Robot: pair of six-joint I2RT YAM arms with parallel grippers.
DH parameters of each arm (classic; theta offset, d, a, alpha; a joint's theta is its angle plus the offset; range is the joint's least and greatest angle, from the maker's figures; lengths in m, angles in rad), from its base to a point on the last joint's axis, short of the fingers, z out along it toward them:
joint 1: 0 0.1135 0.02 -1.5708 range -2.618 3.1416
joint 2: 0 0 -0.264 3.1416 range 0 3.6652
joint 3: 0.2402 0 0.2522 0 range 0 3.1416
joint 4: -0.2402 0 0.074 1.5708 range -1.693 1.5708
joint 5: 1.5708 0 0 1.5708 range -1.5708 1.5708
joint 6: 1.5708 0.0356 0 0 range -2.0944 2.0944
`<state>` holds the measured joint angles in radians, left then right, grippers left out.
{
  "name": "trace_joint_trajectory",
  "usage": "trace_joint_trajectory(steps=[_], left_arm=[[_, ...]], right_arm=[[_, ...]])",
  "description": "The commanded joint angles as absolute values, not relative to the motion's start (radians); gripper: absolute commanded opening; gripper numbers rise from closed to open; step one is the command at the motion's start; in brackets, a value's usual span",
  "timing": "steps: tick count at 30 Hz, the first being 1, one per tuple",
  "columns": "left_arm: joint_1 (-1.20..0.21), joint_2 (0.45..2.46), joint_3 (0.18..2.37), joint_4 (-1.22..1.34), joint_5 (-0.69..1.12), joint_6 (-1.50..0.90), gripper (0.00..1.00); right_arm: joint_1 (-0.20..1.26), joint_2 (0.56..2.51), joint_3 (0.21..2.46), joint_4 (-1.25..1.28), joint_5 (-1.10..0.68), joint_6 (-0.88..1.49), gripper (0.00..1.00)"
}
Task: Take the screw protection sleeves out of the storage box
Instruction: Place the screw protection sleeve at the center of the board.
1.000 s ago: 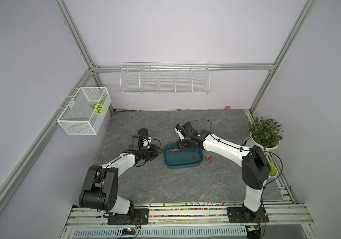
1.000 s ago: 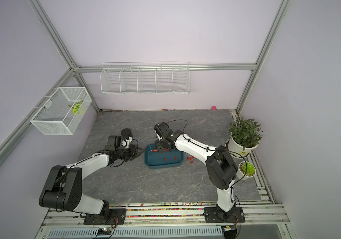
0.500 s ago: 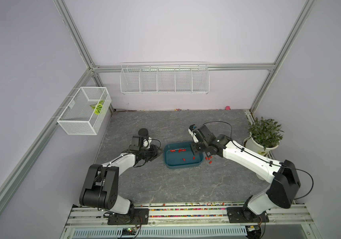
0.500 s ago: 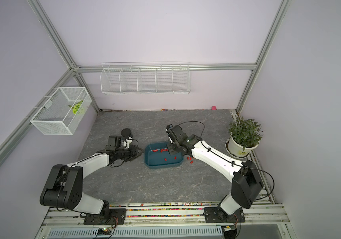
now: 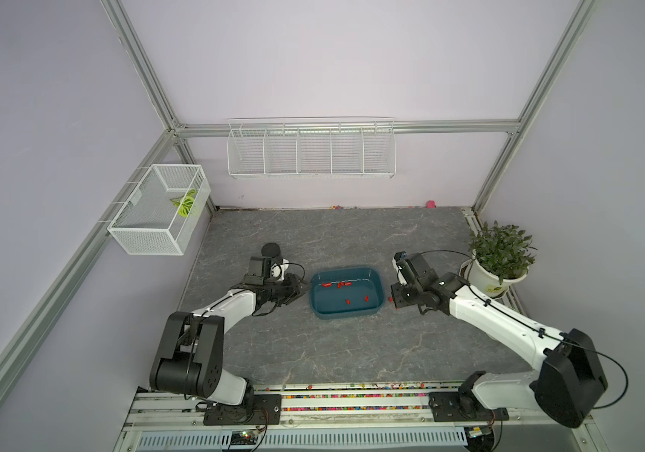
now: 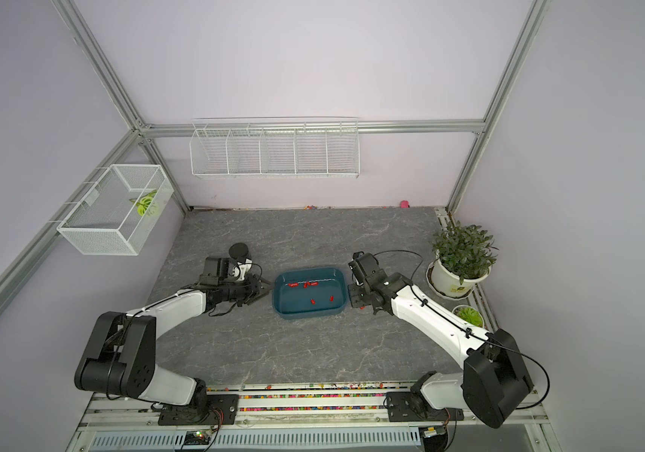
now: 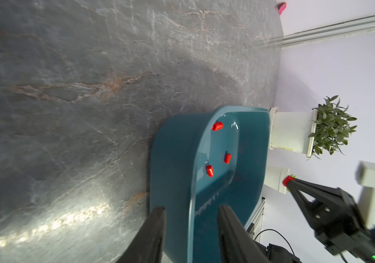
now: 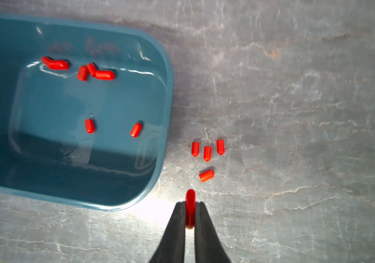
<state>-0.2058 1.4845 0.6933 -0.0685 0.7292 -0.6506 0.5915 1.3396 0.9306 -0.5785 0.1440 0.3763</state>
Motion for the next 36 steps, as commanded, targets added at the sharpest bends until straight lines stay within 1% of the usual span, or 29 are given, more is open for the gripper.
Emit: trace_joint_trajectory(steps=[1, 10, 15, 24, 36], left_arm=[[-0.209, 1.448, 0.668, -0.030, 0.771, -0.653, 0.44], [-0.210, 1.438, 0.669, -0.037, 0.802, -0.661, 0.44], [-0.210, 1.433, 0.651, 0.000, 0.824, -0.693, 0.44], [-0.210, 1.401, 0.657, -0.034, 0.830, -0.693, 0.44], [-0.209, 1.384, 0.657, -0.047, 0.824, -0.688, 0.44]], right_arm=[[0.581, 1.332, 0.892, -0.535, 0.133, 0.410, 0.14], [0.503, 1.412, 0.800, -0.438, 0.098, 0.437, 0.14], [0.478, 1.460, 0.783, -0.410, 0.083, 0.437, 0.14], [0.467, 1.531, 0.788, -0.380, 0.075, 0.445, 0.15], [0.463, 1.585, 0.811, -0.392, 0.115, 0.451, 0.16]])
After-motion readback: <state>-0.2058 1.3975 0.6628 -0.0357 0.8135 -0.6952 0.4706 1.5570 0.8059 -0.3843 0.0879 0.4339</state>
